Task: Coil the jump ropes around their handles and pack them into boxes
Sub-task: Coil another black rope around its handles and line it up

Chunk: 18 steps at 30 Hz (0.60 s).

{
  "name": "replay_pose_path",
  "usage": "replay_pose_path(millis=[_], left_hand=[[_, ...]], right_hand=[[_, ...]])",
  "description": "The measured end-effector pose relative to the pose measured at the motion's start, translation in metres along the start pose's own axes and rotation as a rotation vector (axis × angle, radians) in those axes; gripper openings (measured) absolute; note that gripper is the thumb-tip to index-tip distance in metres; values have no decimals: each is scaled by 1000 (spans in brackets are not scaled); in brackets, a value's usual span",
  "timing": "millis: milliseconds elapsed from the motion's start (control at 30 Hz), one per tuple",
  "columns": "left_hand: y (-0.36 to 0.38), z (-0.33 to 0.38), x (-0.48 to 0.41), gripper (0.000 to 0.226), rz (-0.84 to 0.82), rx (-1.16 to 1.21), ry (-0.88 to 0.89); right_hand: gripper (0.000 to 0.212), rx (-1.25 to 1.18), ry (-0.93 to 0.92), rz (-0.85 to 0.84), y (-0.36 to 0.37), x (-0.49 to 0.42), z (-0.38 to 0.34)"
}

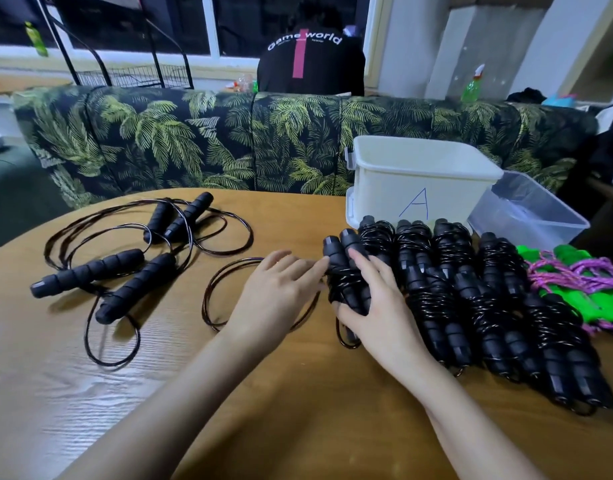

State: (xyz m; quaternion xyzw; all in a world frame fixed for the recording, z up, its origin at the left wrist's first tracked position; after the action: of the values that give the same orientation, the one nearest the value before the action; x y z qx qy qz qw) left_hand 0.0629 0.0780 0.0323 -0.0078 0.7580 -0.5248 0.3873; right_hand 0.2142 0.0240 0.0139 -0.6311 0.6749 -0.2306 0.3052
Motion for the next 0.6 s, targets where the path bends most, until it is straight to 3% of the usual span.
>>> replay_pose_path(millis=[67,133,200,267,333,433,600], left_hand=[[4,-3,-3,35,9,84,-58],[8,-9,-7,35,5,323,-221],[16,-19,-13,40,-69,680,-393],[28,-23,-20,44,-194,1154,-443],[37,-23,-22,40,-200,1515,-449],[46,-26,-19,38,-120,1663,-491],[42,-26,-10,31,-26,1588,-654]], right_hand=[[80,-75,-50,23,-2,-4,0],[82,-136,-99,58,-3,-9,-2],[85,-197,-162,91,-5,-14,-5],[84,-261,-223,105,-7,-20,-8],[83,-268,-266,103,-7,-27,-9],[83,-124,-271,96,2,-32,-4],[77,161,-192,115,17,-33,4]])
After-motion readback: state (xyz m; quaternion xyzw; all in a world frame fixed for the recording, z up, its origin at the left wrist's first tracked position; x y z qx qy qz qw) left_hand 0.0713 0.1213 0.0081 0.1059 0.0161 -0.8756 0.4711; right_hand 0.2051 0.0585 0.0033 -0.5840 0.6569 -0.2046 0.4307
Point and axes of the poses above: each hand's wrist, its own x-axis away from the middle knuckle, its own y-axis out of the palm, z = x × y, the point moved 4 cm from there along -x, towards the middle knuckle, and after that the axes turned 14 degrees about -z, right-handed, at the moved point
